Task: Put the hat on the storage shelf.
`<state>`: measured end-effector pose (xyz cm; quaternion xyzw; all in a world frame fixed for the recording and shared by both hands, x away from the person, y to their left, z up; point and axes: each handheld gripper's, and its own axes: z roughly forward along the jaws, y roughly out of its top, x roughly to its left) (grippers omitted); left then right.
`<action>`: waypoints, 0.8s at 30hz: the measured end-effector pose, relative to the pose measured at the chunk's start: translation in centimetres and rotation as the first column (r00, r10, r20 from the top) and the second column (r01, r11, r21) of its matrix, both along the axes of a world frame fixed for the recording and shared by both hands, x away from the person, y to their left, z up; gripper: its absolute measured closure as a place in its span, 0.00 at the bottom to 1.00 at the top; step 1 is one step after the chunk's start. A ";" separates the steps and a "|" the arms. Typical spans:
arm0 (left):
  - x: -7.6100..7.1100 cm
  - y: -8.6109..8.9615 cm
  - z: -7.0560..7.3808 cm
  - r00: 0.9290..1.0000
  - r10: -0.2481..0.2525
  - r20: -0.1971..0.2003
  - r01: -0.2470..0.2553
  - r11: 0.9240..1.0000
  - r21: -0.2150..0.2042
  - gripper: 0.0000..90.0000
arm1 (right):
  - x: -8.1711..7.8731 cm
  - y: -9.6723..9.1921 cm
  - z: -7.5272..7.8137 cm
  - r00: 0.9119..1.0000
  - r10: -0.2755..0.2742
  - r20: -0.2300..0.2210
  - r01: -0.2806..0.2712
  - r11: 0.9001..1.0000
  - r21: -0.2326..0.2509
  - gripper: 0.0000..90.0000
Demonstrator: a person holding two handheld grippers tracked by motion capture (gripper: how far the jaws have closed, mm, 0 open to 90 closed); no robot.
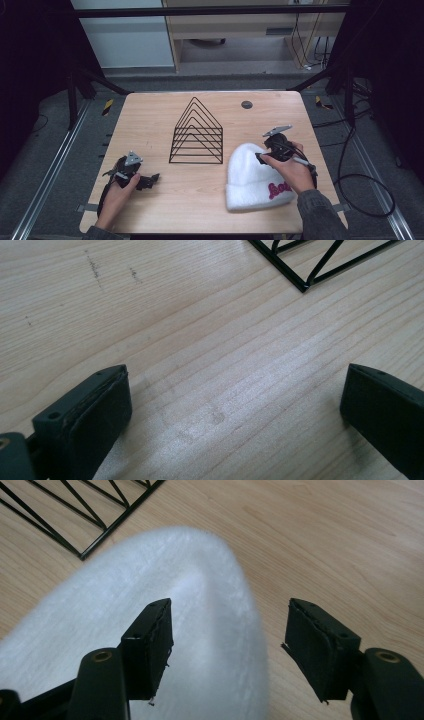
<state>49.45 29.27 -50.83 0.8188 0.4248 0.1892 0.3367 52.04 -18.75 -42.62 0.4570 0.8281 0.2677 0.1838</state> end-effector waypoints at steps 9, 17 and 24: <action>0.0 0.0 0.0 1.000 0.000 -0.001 0.000 1.000 -0.002 0.00 | 3.1 1.7 -1.0 0.999 0.005 -0.046 -0.007 0.999 -0.045 0.43; 0.0 0.0 0.0 1.000 0.001 -0.001 -0.001 1.000 -0.001 0.00 | 4.9 3.1 -2.4 0.995 0.017 -0.097 -0.022 0.998 -0.052 0.49; 0.0 0.0 0.0 1.000 0.001 0.000 -0.001 1.000 -0.002 0.00 | 5.5 2.8 -3.5 0.990 0.005 -0.141 -0.011 0.999 -0.042 0.56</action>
